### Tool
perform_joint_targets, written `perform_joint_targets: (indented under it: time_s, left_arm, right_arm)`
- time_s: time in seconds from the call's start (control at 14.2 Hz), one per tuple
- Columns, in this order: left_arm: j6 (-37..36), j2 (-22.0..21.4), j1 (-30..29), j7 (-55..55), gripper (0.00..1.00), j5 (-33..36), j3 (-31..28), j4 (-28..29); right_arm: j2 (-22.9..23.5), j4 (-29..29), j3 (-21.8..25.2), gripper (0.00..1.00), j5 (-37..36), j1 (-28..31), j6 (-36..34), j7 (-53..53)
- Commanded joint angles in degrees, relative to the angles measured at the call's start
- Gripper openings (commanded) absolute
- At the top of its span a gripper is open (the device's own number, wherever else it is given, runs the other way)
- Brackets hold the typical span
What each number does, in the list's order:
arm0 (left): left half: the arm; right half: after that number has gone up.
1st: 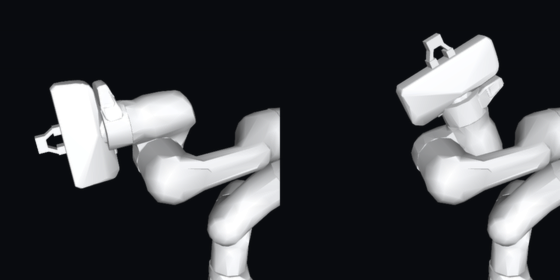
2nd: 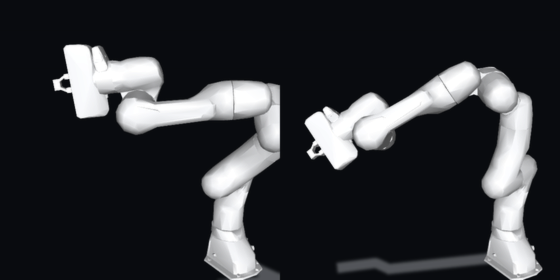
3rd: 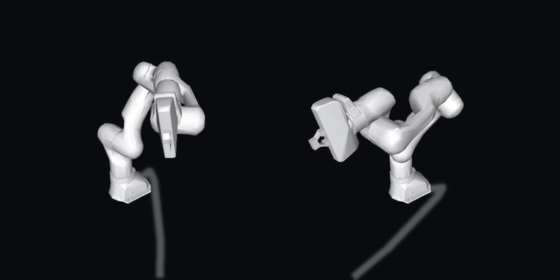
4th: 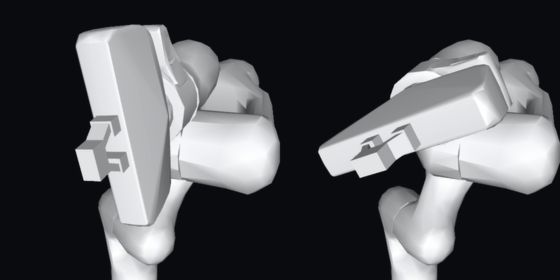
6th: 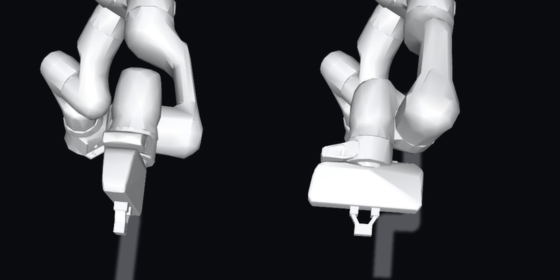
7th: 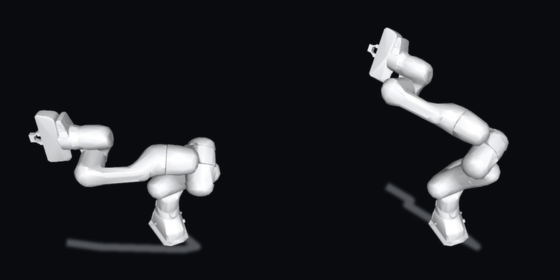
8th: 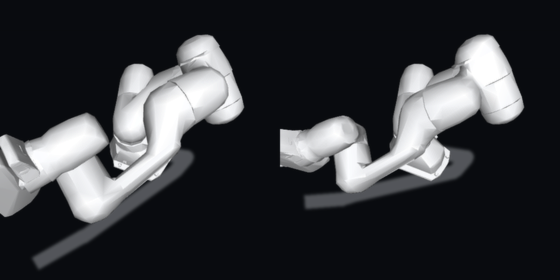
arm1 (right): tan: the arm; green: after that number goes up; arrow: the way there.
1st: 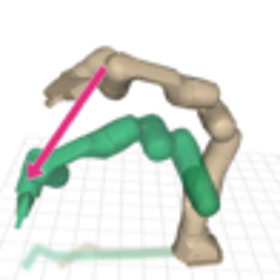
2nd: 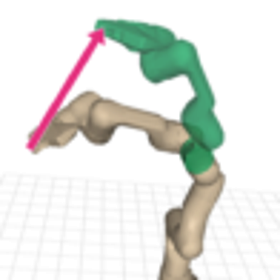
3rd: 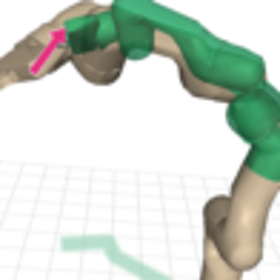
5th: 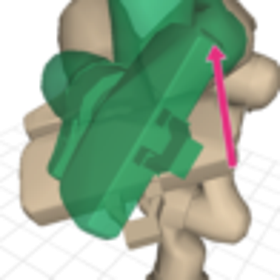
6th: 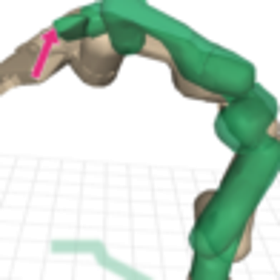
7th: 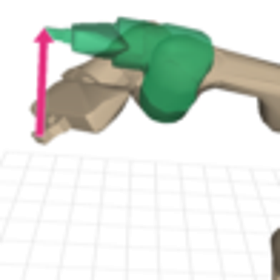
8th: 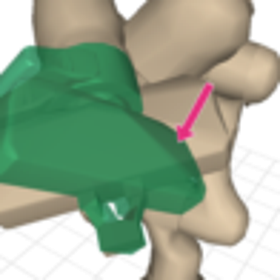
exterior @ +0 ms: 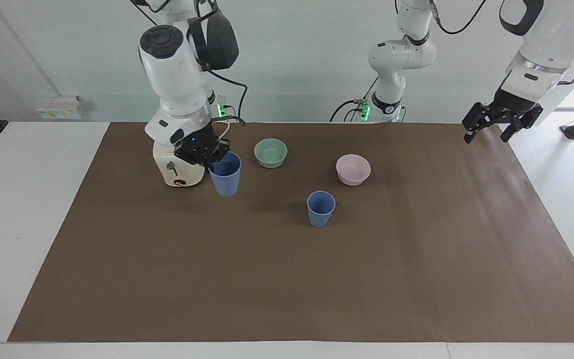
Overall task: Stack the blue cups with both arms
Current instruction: 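Lift and carry the blue cup with the right gripper over the first cup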
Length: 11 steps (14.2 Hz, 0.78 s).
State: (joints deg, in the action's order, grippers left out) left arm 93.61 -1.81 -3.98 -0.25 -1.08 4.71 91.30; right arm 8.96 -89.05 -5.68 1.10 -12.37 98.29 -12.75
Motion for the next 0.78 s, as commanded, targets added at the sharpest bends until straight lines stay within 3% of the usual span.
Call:
perform_joint_targets:
  time_s: [0.0, 0.42, 0.71]
  left_arm:
    - [-0.98, -0.57, 0.11, -0.11, 1.00, 0.72, -0.14, -0.16]
    - [-0.98, -0.57, 0.11, -0.11, 1.00, 0.72, -0.14, -0.16]
    - [-0.98, -0.57, 0.11, -0.11, 1.00, 0.72, -0.14, -0.16]
  right_arm:
    - [-0.35, 0.10, -2.76, 0.00, 0.04, 0.15, 0.32, -4.64]
    - [4.92, 3.08, -2.94, 0.00, -0.75, -8.45, 4.63, -18.34]
    - [7.39, 7.04, -3.03, 0.00, -0.31, -9.87, 5.86, -22.49]
